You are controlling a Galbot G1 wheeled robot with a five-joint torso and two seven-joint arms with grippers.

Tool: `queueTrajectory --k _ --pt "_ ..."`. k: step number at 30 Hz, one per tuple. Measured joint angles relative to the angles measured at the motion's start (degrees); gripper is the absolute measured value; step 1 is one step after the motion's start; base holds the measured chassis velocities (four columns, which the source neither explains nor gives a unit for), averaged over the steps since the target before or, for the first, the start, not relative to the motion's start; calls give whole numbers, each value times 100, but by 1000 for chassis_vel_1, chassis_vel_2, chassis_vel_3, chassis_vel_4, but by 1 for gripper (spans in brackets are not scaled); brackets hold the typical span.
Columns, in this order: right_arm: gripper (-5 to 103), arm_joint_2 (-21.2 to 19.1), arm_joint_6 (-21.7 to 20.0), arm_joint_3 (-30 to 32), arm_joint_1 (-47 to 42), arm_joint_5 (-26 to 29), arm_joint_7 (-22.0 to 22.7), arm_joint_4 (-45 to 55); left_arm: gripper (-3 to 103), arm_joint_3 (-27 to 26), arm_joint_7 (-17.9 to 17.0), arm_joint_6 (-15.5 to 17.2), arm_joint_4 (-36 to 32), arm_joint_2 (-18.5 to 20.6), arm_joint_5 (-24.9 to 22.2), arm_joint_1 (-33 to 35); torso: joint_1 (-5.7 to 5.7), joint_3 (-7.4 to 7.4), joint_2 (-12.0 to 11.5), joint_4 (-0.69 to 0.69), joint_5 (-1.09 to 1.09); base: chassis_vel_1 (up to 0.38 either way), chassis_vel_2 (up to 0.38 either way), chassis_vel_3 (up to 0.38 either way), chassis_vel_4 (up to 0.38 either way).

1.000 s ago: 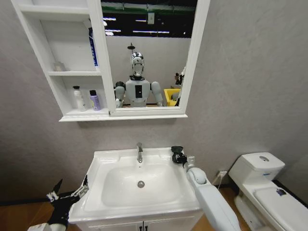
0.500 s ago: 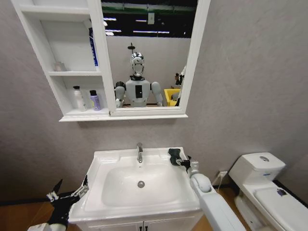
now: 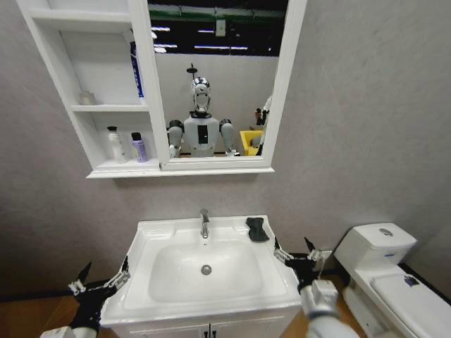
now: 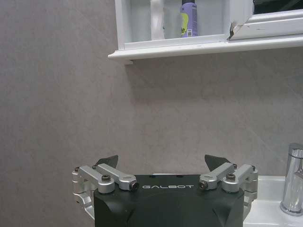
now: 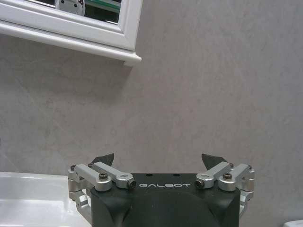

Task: Move facial cleanser and shampoo from washbasin to cabinet, then wipe washbasin with towel.

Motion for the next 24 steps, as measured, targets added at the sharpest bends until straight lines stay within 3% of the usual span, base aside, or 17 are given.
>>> queueTrajectory --k 11,24 --pt "100 66 71 -168 -332 -100 277 232 100 0 0 1 0 0 0 0 6 2 -3 2 1 41 -35 -30 37" --pt "100 -34 140 -299 -293 66 245 295 100 0 0 1 0 0 0 0 1 1 -2 2 0 224 -223 -214 216"
